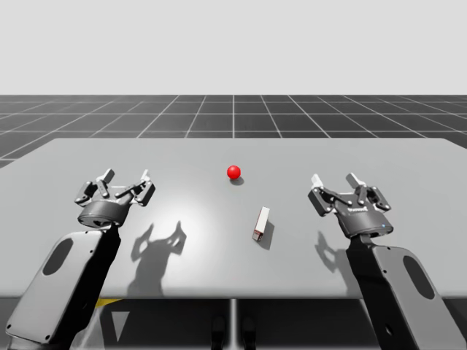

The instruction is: Watch the red light. When it turns green, pick up the object.

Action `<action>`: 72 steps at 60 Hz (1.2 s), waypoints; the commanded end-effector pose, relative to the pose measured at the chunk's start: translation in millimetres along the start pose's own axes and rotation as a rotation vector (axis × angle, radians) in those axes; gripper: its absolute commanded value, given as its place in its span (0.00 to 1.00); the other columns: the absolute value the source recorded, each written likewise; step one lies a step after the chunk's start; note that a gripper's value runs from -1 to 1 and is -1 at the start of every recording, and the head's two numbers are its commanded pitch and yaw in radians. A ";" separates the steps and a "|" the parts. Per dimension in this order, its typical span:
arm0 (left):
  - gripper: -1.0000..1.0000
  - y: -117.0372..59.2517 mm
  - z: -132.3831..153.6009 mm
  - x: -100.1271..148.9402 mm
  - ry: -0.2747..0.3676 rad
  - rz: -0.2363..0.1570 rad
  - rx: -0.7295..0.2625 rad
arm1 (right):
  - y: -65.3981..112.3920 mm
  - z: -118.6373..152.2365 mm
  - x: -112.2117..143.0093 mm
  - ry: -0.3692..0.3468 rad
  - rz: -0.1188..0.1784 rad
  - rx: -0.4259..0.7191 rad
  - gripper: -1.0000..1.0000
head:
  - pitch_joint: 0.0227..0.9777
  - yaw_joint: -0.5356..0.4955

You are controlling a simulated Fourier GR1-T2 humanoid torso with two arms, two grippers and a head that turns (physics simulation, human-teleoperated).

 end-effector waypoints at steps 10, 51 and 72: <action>0.00 3.2 -3.7 -6.5 0.017 0.005 0.000 | -3.2 1.1 0.3 -0.007 0.009 -0.028 0.00 | 0.10 0.53; 0.00 0.0 -5.0 -7.9 0.031 -0.014 -0.031 | -3.0 1.3 1.2 -0.011 -0.002 -0.038 0.00 | 0.58 0.50; 0.00 -1.3 -3.7 -7.3 0.027 -0.015 -0.037 | -1.2 2.2 0.8 -0.010 0.009 -0.035 0.00 | 0.62 0.51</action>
